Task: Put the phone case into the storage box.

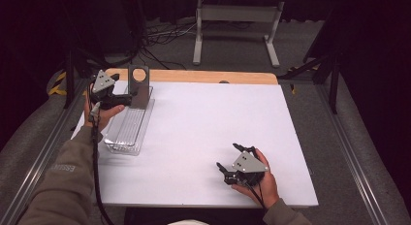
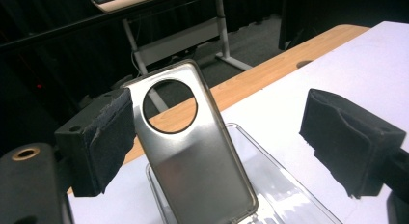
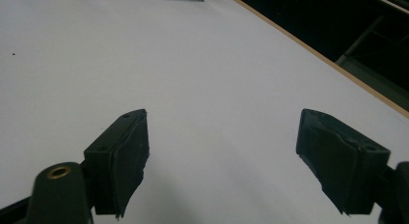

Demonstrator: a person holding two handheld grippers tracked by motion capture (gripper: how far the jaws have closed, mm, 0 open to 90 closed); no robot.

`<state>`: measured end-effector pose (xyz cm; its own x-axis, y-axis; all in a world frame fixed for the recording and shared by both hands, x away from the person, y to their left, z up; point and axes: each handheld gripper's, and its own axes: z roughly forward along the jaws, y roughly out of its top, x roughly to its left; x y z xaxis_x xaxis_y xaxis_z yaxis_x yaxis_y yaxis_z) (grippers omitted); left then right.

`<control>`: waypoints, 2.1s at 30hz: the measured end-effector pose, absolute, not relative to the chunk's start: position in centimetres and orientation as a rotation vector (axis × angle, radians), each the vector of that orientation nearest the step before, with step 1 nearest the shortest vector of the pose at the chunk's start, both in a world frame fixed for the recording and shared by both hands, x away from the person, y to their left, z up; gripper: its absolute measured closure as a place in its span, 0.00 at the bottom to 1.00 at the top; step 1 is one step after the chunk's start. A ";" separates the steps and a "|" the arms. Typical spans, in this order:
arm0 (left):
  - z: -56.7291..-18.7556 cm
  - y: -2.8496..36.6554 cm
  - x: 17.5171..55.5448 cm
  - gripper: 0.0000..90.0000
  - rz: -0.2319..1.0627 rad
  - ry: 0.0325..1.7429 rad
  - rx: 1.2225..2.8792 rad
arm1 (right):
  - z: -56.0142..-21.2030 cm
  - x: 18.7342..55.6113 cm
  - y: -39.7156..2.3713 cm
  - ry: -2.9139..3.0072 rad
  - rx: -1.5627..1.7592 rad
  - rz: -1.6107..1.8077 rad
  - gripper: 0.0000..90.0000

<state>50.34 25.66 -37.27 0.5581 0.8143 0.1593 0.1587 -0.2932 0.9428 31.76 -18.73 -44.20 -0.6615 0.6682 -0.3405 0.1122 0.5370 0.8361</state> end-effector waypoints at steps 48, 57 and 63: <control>-37.1 23.5 44.1 0.07 0.781 0.628 1.761 | -43.9 31.3 -18.9 2.116 0.610 1.121 0.21; -36.9 23.1 43.2 0.05 0.754 0.619 1.755 | -43.9 31.3 -18.9 2.113 0.610 1.122 0.21; -37.0 22.7 42.7 0.05 0.747 0.593 1.762 | -43.7 31.3 -19.0 2.107 0.612 1.126 0.21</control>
<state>42.68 22.68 -37.02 0.6780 0.7082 0.1969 0.0312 -0.2953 0.9549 31.26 -19.00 -43.75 -0.6708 0.6631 -0.3321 0.0924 0.5191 0.8497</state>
